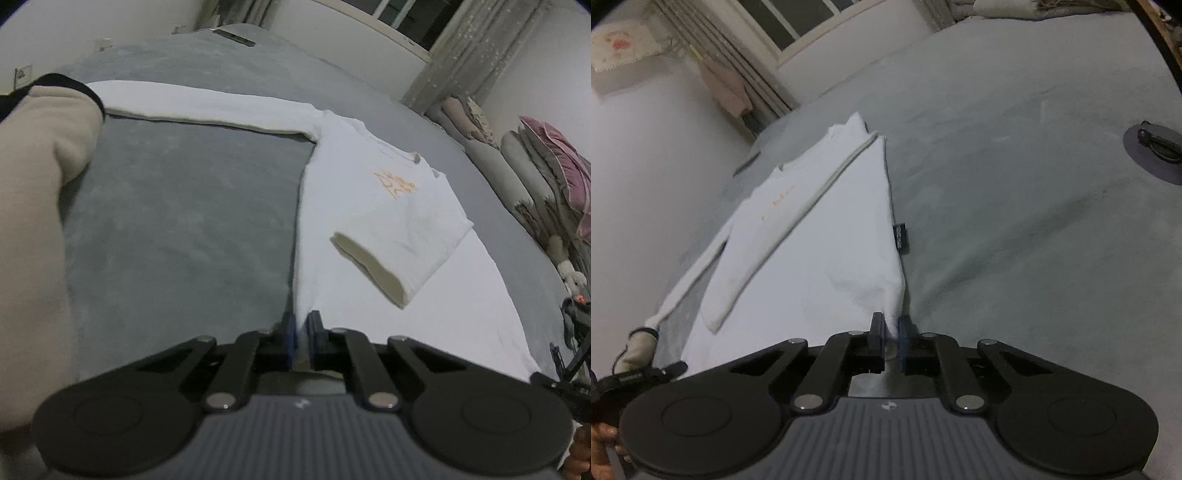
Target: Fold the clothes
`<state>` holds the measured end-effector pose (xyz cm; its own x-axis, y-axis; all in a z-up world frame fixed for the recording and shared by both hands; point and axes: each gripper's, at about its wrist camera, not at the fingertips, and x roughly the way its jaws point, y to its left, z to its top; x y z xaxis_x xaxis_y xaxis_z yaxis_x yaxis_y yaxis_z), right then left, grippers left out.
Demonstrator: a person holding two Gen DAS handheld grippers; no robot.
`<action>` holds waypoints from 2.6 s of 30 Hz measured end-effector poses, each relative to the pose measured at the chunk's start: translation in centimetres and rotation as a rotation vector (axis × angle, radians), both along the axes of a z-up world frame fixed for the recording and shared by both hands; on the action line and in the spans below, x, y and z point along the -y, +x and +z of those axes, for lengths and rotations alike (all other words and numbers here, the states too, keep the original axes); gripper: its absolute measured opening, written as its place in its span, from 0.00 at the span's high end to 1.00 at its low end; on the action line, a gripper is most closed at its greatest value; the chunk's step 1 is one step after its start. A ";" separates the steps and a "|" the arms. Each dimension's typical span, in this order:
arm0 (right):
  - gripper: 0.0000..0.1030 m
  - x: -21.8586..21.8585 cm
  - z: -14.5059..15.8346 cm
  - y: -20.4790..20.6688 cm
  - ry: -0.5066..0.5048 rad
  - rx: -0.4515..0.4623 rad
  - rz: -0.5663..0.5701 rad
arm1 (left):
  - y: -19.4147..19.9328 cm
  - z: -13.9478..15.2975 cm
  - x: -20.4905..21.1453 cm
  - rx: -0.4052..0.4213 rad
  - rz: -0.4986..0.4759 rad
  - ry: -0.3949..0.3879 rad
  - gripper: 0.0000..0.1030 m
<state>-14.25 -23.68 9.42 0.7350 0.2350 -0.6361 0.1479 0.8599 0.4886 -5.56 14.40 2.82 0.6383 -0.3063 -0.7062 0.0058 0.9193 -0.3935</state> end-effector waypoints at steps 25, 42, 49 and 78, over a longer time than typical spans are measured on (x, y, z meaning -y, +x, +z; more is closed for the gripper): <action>0.84 -2.5 3.8 -1.4 -0.417 0.072 0.023 | 0.9 3.2 -0.5 0.014 0.021 0.117 0.88; 0.69 -13.1 5.2 10.0 -0.484 0.216 0.340 | 13.2 11.2 -7.5 0.041 0.389 0.295 0.65; 0.57 -13.4 3.0 10.7 -0.512 0.213 0.355 | 15.5 8.9 -8.4 -0.014 0.417 0.434 0.67; 0.39 -13.1 1.3 9.8 -0.500 0.193 0.356 | 19.4 4.6 -13.2 -0.116 0.517 0.487 0.65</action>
